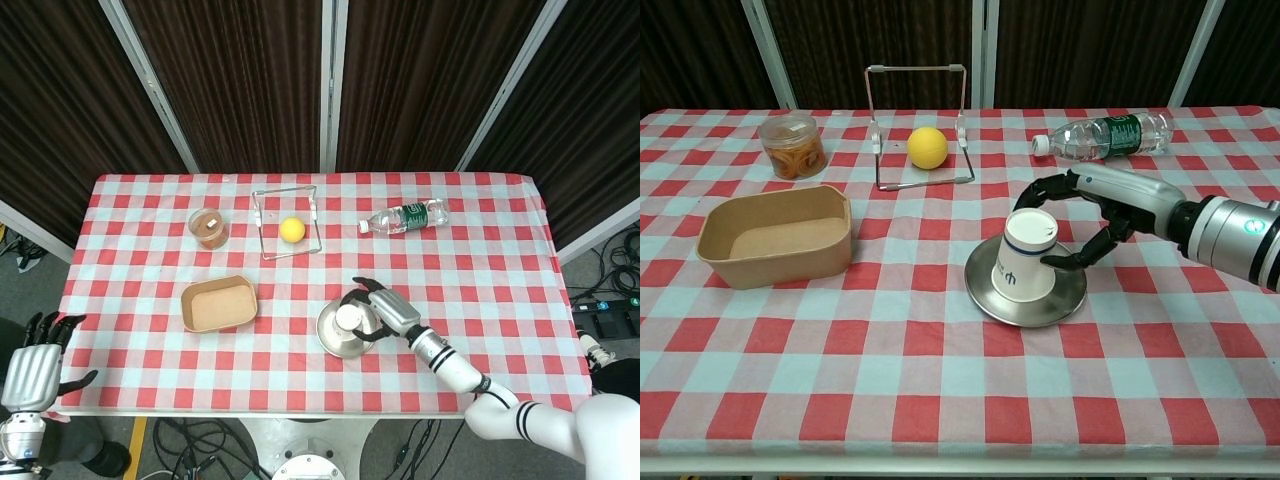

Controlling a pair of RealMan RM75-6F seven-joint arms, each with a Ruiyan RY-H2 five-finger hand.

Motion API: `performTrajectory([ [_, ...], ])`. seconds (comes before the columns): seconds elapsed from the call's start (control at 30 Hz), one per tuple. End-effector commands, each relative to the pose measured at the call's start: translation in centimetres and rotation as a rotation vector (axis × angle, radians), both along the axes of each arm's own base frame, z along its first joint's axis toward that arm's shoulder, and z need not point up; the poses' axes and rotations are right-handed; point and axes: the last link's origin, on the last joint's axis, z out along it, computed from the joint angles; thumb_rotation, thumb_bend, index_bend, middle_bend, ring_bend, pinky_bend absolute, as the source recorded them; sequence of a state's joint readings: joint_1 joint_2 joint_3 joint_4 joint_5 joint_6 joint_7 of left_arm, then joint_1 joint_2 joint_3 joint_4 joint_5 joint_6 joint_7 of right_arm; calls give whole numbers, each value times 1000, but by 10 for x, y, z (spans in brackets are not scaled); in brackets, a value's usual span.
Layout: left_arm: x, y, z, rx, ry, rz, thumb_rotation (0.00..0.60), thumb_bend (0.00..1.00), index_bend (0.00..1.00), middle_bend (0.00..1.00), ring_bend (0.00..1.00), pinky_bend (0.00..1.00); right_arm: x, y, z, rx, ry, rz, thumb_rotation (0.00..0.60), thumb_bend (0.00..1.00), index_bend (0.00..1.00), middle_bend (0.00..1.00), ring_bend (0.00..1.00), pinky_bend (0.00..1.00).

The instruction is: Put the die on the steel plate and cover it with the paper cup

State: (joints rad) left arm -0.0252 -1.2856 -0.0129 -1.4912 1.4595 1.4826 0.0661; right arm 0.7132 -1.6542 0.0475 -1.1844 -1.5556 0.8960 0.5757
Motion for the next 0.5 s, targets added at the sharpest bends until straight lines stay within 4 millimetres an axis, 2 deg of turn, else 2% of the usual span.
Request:
performTrajectory([
  [0.03,1,1,0,0,1,-4,600,51,174,186,88,3,3,13,0,39,-16,34,600,318,583,295,29,59],
  [0.13,2,2,0,-1,3,-8,600,51,174,186,88,3,2,15,0,41,-8,51,600,320,583,295,29,57],
  [0.33,1,1,0,1,2,-3,600,51,174,186,88,3,-2,-5,0,-4,-19,-20,600,322,580,294,29,57],
  [0.5,1,1,0,-4,3,4,600,52,174,186,88,3,1,8,-1,45,-41,23,600,323,577,295,29,55],
])
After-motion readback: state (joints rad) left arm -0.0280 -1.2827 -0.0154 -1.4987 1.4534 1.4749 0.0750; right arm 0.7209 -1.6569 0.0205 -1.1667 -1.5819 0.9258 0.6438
